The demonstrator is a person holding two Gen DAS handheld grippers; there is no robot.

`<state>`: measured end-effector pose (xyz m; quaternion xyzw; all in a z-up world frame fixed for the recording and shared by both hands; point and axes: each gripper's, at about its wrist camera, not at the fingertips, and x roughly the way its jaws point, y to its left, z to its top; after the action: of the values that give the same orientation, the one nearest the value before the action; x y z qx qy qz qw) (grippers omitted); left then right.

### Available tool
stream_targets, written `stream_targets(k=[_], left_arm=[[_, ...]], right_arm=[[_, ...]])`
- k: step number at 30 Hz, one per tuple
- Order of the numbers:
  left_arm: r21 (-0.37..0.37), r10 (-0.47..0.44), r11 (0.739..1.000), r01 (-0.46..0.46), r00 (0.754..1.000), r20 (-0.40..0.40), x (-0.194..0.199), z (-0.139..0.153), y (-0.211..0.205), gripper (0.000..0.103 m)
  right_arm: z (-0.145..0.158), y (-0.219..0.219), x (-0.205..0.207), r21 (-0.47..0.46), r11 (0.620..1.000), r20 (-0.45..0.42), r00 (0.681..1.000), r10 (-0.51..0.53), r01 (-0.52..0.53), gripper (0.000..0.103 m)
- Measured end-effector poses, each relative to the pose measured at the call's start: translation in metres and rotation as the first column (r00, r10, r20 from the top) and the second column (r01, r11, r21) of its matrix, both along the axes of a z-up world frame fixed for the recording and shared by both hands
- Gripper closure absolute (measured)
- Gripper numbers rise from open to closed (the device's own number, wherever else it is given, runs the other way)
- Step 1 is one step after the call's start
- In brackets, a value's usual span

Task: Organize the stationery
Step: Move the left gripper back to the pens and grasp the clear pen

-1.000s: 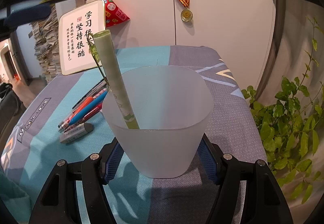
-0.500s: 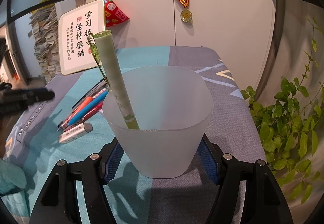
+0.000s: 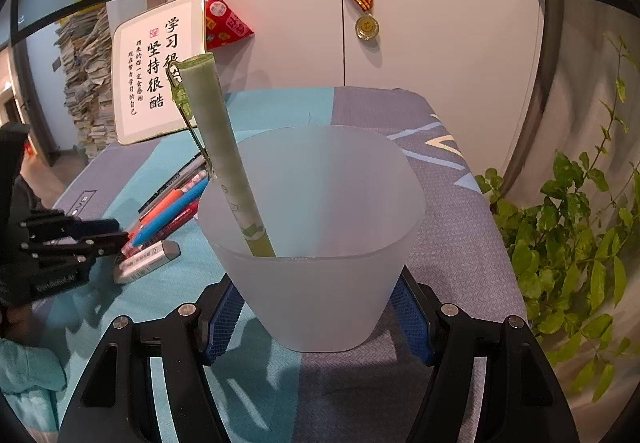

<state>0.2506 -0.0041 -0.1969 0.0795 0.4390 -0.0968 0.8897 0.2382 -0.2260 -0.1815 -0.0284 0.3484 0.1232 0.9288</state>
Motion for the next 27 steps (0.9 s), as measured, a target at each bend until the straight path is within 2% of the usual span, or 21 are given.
stream_targets(k=[7, 12, 18, 22, 25, 27], left_arm=[[-0.029, 0.015, 0.999, -0.016, 0.999, -0.035, -0.013, 0.002, 0.007, 0.097], [-0.002, 0.002, 1.0, -0.002, 0.999, -0.046, -0.048, 0.001, 0.018, 0.097], [0.009, -0.012, 1.0, 0.012, 0.998, -0.058, -0.07, 0.001, 0.024, 0.096], [0.021, 0.006, 1.0, -0.006, 1.0, -0.025, -0.069, 0.008, 0.023, 0.089], [0.005, 0.006, 1.0, -0.006, 1.0, 0.027, -0.054, 0.021, 0.02, 0.062], [0.019, 0.001, 1.0, -0.002, 0.999, 0.048, -0.035, 0.023, 0.013, 0.064]], right_arm=[[0.0, 0.0, 0.001, -0.001, 1.0, 0.0, 1.0, 0.0, 0.0, 0.033], [0.0, 0.0, 0.0, -0.001, 1.0, 0.002, 1.0, -0.002, 0.002, 0.033], [0.0, -0.001, 0.0, 0.003, 1.0, 0.002, 1.0, -0.004, 0.004, 0.033], [0.0, 0.0, -0.001, 0.004, 1.0, 0.005, 1.0, -0.004, 0.004, 0.033], [0.0, 0.0, -0.001, 0.004, 1.0, 0.007, 1.0, -0.006, 0.006, 0.033], [0.0, 0.0, -0.001, 0.005, 1.0, 0.008, 1.0, -0.006, 0.006, 0.033]])
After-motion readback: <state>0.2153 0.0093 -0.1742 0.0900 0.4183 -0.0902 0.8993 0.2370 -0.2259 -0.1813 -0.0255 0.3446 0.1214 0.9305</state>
